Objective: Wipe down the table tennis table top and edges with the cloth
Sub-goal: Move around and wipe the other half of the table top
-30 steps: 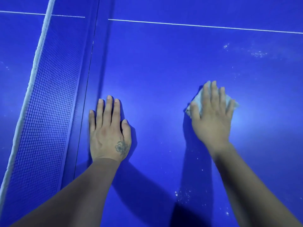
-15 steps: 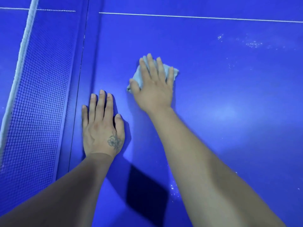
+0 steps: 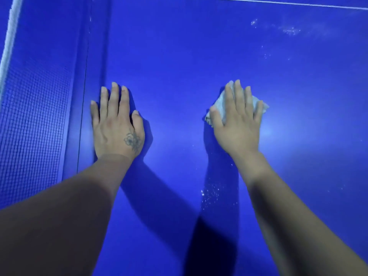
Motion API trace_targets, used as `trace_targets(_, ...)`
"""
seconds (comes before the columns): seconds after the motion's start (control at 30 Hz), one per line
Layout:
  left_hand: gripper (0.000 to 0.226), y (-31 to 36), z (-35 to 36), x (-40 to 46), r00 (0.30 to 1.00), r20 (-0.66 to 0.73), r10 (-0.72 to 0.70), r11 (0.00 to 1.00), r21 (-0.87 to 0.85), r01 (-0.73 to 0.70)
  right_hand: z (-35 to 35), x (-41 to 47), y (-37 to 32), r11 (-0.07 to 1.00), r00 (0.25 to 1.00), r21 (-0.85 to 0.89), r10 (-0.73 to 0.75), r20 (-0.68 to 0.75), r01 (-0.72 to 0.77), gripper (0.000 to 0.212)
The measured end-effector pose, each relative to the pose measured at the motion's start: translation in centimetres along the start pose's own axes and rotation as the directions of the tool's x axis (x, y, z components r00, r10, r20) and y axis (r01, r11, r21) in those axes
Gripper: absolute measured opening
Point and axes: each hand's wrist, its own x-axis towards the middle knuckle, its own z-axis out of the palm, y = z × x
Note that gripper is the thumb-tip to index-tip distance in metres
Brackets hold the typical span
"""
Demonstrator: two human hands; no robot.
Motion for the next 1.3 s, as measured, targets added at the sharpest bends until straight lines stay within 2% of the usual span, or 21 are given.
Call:
trace_targets(0.1, 0.066, 0.0, 0.1, 0.1, 1.000, 0.009, 0.013, 1.000, -0.015, -0.013, 0.7, -6.0, -2.3, 0.999, 1.000, -0.025, -0.025, -0.005, 0.024, 0.073)
trace_targets(0.2, 0.068, -0.3, -0.4, -0.5, 1.000, -0.015, 0.013, 0.995, -0.101, -0.015, 1.9, -9.3, -6.3, 0.991, 0.991, -0.030, -0.132, -0.001, 0.131, 0.074)
trace_targets(0.27, 0.066, -0.8, -0.9, -1.8, 0.999, -0.048, -0.012, 0.988, -0.152, 0.005, 2.5, -8.2, -8.6, 0.979, 0.980, -0.039, -0.198, -0.003, 0.198, 0.075)
trace_targets(0.37, 0.063, -0.6, -2.5, -6.7, 0.997, -0.066, -0.026, 0.992, -0.122, 0.018, 2.5, -4.3, -10.3, 0.961, 0.960, -0.049, -0.268, 0.080, 0.273, 0.077)
trace_targets(0.47, 0.066, -0.3, -3.1, -12.7, 0.996, 0.014, 0.088, 0.994, -0.069, -0.087, 1.9, -0.2, -9.5, 0.943, 0.932, -0.015, -0.326, 0.159, 0.332, 0.077)
trace_targets(0.53, 0.070, -0.5, -2.6, -15.7, 0.989, 0.094, 0.111, 0.994, -0.018, -0.110, 1.0, 1.4, -7.1, 0.952, 0.937, -0.002, -0.300, 0.178, 0.305, 0.077)
trace_targets(0.67, 0.074, -0.9, -1.9, -16.9, 0.982, 0.160, 0.097, 0.991, 0.071, -0.110, 0.1, 1.5, -1.1, 0.989, 0.982, -0.021, -0.142, 0.126, 0.146, 0.076)
trace_targets(0.8, 0.075, -0.9, -1.8, -16.9, 0.982, 0.169, 0.089, 0.993, 0.062, -0.101, -0.7, -3.5, 2.3, 0.999, 0.996, 0.007, -0.046, 0.082, 0.046, 0.076)
trace_targets(0.93, 0.074, -0.8, -2.0, -16.8, 0.983, 0.167, 0.080, 0.992, 0.080, -0.094, -0.4, -10.2, 1.4, 0.999, 0.998, -0.005, 0.044, 0.043, -0.044, 0.074)
trace_targets(1.1, 0.073, -0.7, -2.1, -16.7, 0.986, 0.148, 0.081, 0.995, 0.040, -0.088, 1.3, -13.3, -4.1, 0.999, 0.999, -0.038, -0.037, 0.025, 0.038, 0.075)
trace_targets(1.3, 0.072, -0.9, -1.8, -16.7, 0.989, 0.131, 0.072, 0.997, 0.023, -0.076, 3.3, -7.1, -10.2, 0.977, 0.978, -0.038, -0.209, -0.009, 0.208, 0.072)
